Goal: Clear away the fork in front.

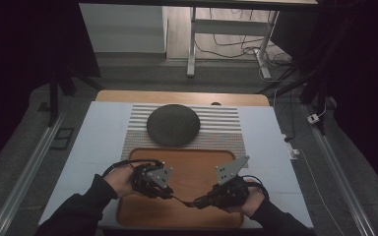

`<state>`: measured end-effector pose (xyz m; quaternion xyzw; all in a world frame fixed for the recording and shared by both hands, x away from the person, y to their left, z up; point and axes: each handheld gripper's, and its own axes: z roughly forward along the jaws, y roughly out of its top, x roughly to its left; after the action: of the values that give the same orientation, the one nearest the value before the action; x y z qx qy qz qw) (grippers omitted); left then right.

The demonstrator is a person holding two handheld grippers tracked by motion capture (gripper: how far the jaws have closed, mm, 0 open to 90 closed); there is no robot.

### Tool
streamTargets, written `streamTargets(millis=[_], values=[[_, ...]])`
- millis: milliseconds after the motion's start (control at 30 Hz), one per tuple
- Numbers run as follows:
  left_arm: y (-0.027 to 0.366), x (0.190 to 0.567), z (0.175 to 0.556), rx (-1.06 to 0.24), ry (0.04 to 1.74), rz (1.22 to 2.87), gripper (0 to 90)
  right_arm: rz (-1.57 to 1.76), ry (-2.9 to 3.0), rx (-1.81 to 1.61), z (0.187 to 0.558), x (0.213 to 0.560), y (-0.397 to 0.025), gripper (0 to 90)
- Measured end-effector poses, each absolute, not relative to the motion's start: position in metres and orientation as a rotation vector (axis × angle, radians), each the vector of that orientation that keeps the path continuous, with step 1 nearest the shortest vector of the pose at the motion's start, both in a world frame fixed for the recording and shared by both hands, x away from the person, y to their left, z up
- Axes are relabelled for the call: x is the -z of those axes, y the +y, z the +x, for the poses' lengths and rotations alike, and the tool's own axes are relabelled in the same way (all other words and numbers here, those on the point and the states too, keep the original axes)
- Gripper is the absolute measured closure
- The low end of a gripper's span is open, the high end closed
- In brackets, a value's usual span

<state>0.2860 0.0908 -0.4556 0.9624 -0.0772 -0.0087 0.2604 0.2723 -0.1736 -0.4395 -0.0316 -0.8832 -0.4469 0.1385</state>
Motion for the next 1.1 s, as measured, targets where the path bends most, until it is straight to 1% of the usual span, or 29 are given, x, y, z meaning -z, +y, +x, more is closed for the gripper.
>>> streamTargets(millis=[67,133,200,267,333,500,667,767,933,1067,1100], values=[[0.090,0.457,0.283,-0.003,-0.251,2.610,81.2,-0.085,-2.547,1.286,0.273,0.441,-0.174,88.8],[0.090,0.460,0.281,0.017,-0.295,2.607,84.2,-0.112,-2.554,1.298,0.275,0.442,-0.175,85.6],[0.088,0.461,0.279,0.039,-0.278,2.619,86.5,-0.148,-2.560,1.319,0.277,0.442,-0.177,81.4],[0.088,0.461,0.278,0.044,-0.256,2.626,86.8,-0.167,-2.562,1.322,0.279,0.443,-0.178,79.3],[0.089,0.462,0.278,0.079,-0.201,2.634,86.8,-0.188,-2.586,1.325,0.279,0.444,-0.178,75.4],[0.096,0.464,0.279,0.130,-0.035,2.615,86.8,-0.315,-2.637,1.352,0.280,0.444,-0.179,57.5],[0.108,0.463,0.278,0.133,0.129,2.593,86.8,-0.471,-2.704,1.378,0.279,0.444,-0.186,44.7],[0.114,0.462,0.277,0.132,0.221,2.587,86.8,-0.613,-2.754,1.395,0.278,0.444,-0.191,35.0],[0.123,0.463,0.276,0.100,0.368,2.580,86.8,-0.780,-2.817,1.395,0.275,0.443,-0.200,23.5],[0.131,0.463,0.276,0.110,0.483,2.557,86.8,-0.906,-2.843,1.371,0.272,0.443,-0.209,20.7],[0.132,0.463,0.275,0.114,0.505,2.548,86.8,-0.930,-2.843,1.370,0.271,0.444,-0.212,18.6]])
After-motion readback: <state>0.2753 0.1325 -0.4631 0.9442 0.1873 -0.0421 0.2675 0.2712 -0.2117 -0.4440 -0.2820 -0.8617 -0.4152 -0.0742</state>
